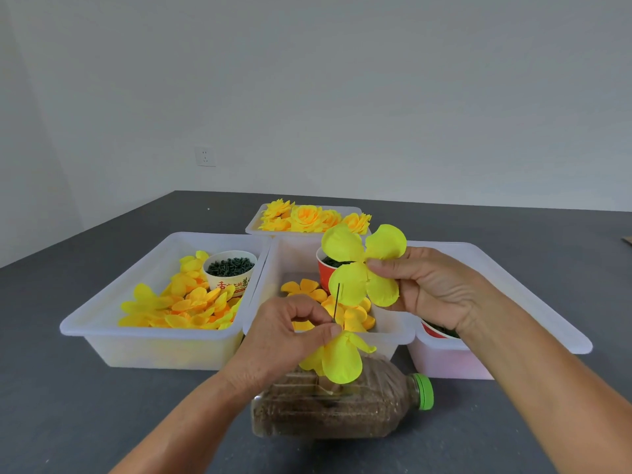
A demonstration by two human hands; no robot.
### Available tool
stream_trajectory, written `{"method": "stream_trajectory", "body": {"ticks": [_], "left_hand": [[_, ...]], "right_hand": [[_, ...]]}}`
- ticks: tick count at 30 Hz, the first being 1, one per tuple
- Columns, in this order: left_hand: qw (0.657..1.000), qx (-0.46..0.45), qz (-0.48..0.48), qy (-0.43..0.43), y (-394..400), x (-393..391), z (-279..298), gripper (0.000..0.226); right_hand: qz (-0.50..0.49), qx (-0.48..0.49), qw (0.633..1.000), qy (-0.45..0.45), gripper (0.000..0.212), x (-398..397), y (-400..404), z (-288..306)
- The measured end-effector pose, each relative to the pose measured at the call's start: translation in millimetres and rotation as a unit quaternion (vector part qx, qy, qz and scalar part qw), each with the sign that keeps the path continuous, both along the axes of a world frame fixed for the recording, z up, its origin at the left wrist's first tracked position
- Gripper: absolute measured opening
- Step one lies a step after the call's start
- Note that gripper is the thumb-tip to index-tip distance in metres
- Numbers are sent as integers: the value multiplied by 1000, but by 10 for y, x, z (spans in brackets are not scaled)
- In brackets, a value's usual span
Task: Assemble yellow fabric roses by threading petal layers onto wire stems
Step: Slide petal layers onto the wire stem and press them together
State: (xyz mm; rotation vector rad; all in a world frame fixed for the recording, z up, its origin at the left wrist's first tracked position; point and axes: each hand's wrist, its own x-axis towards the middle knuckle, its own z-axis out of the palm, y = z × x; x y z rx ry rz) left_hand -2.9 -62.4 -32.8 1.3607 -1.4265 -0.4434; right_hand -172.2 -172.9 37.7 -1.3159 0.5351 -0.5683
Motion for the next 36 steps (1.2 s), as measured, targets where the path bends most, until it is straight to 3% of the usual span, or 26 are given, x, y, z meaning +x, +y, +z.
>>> {"method": "stream_trajectory", "body": {"ticks": [7,13,17,19,23,26,28,31,36], "left_hand": [[1000,4,4,-6,9,-4,21,26],[1000,2,8,26,18,-29,46,8],[996,-49,47,58,43,-58,112,21],[986,-127,104,14,44,-75,182,22],[933,-267,168,-172,-4,-81,370,51],[908,-283,149,-271,-54,-91,475,42],[906,-280,130,-290,-92,-77,510,30],[924,-264,111,-251,-132,-49,538,21],[978,-148,133,-67,-177,-31,539,9]], "right_hand": [[-29,60,997,-39,25,0,-46,74],[-34,15,999,-7,38,46,43,33],[-82,-26,996,-2,59,89,49,10],[-107,-49,993,14,58,112,50,-5],[-129,-46,990,25,52,176,75,10],[-124,-34,991,35,49,215,96,41],[-105,-28,993,43,45,234,113,57],[-67,-32,996,57,34,221,145,84],[-68,-14,998,-2,58,74,94,57]]}}
